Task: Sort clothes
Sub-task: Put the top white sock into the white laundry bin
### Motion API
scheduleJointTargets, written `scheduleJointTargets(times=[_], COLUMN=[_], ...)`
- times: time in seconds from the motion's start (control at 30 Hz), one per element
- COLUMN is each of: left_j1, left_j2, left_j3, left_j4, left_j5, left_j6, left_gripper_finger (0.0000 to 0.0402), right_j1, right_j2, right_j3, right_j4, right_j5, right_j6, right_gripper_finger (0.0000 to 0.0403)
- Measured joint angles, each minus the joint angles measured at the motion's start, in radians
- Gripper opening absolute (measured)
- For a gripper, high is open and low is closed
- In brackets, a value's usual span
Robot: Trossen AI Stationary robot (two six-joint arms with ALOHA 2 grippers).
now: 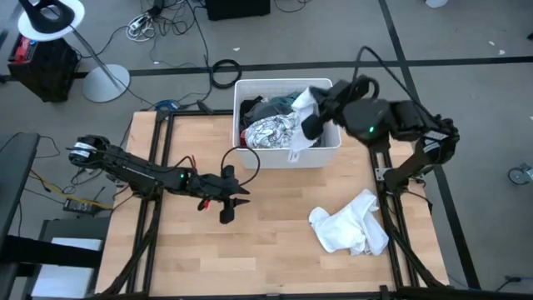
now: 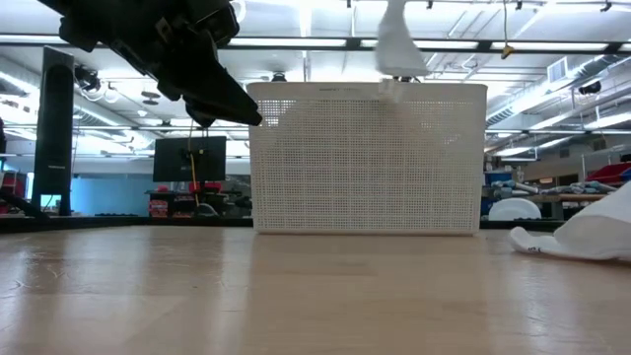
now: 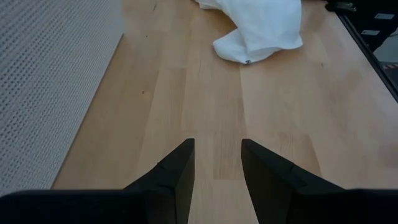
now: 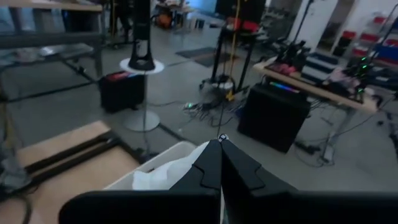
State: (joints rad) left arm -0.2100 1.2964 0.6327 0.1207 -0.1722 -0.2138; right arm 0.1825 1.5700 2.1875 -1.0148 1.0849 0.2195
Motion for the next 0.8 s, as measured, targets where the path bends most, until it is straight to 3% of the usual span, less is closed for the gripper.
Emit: scheduleJointTargets(times=[0.37, 0.6, 0.8], left_j1=[0.000, 0.000, 0.000], left_j2=[0.000, 0.000, 0.000], left_j3=[0.000, 0.000, 0.000], left_j4=[0.000, 0.000, 0.000], left_j5=[0.000, 0.000, 0.000], left_j6=[0.026, 0.026, 0.026], left_gripper_finger=[0.0137, 0.0137, 0.0137], right_j1=[-0.060, -0.085, -0.131], right_j2=[0.000, 0.000, 0.000], right_j3=[0.033, -0.054, -0.219], right_j4=[0.021, -0.266, -0.475], right_j5=[-0.002, -0.007, -0.045], right_j6=[-0.068, 0.259, 0.548], right_gripper_finger=[0.0000, 0.0000, 0.0000])
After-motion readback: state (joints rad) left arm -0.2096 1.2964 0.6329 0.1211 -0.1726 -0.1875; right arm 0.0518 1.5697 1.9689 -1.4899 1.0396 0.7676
